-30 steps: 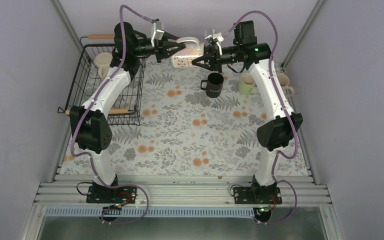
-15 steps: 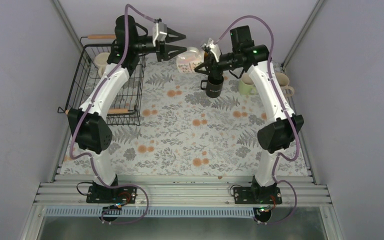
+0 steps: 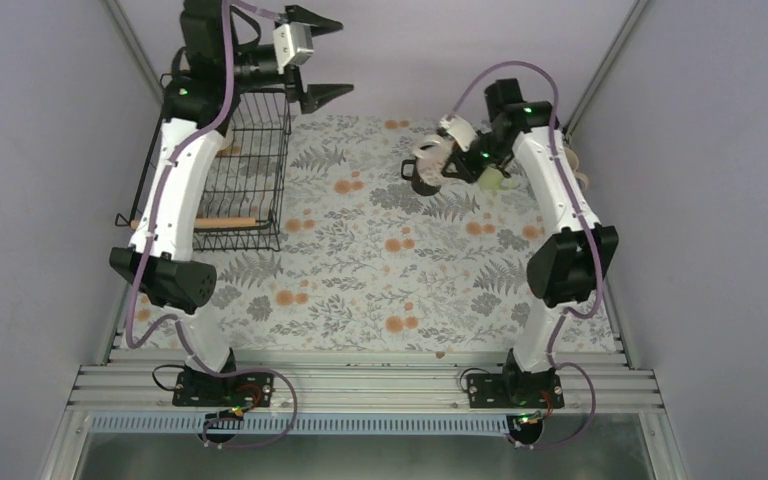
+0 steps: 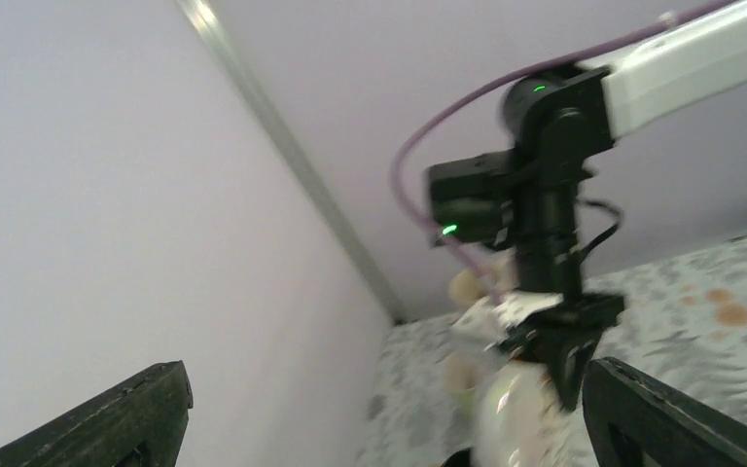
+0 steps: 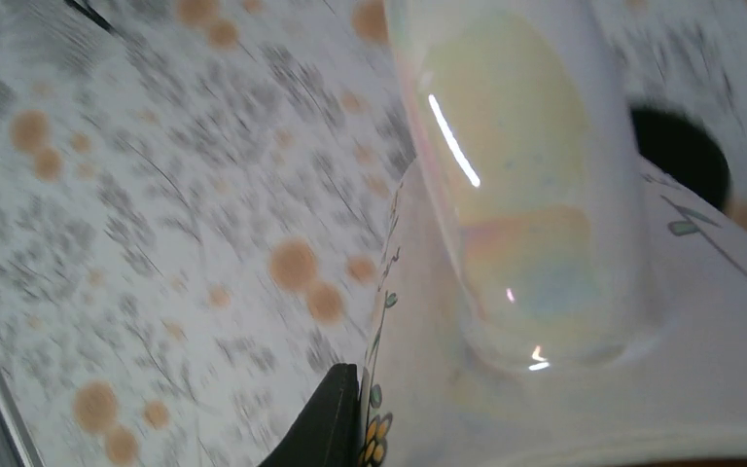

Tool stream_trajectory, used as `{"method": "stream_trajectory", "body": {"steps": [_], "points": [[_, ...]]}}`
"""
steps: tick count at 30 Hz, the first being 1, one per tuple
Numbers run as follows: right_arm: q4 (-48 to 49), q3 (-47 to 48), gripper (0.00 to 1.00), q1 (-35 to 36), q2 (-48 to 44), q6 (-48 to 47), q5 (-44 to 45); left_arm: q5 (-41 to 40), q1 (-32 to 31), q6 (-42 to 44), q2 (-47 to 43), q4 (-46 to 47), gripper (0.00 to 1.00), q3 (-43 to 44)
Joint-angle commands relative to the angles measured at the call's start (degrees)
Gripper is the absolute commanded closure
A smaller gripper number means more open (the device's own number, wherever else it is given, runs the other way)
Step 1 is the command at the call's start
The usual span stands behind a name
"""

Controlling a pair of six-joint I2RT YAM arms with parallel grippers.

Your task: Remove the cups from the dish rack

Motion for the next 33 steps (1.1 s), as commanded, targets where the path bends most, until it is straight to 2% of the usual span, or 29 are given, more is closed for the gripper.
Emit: {"method": "stream_trajectory", "body": {"steps": [1, 4, 7, 12, 17, 21, 33], "points": [[-0.6, -6.1, 0.97, -7.6, -7.7, -5.6, 8.2, -14.1, 2.3, 17.8, 0.5, -19.2, 0.00, 9.3], [-0.5, -11.2, 0.96, -13.1, -10.0, -8.6, 11.3, -26.9, 3.5, 27.9, 0.6, -24.9, 0.00, 9.0], [-0.5, -14.3, 0.97, -18.6, -10.8, -11.1, 12.8, -34.8, 7.3, 32.1, 0.7, -25.3, 0.00, 5.6], [-0.4, -18.2, 0.97, -25.7, -10.2, -14.2, 16.4, -38.8, 15.2, 35.7, 3.9, -29.9, 0.00, 7.5], [1.3, -20.4, 0.96, -29.7, -8.6, -15.3, 19.7, -43.6, 20.1, 37.3, 6.4, -29.1, 0.00, 6.8], [4.1, -23.3, 0.96, -30.7, -8.4, -15.7, 22.8, -46.2, 22.4, 38.1, 9.0, -29.0, 0.00, 7.3], [8.9, -27.9, 0.96, -32.9, -4.4, -16.6, 24.9, -48.3, 26.5, 38.1, 13.4, -28.0, 0.00, 8.2]]}}
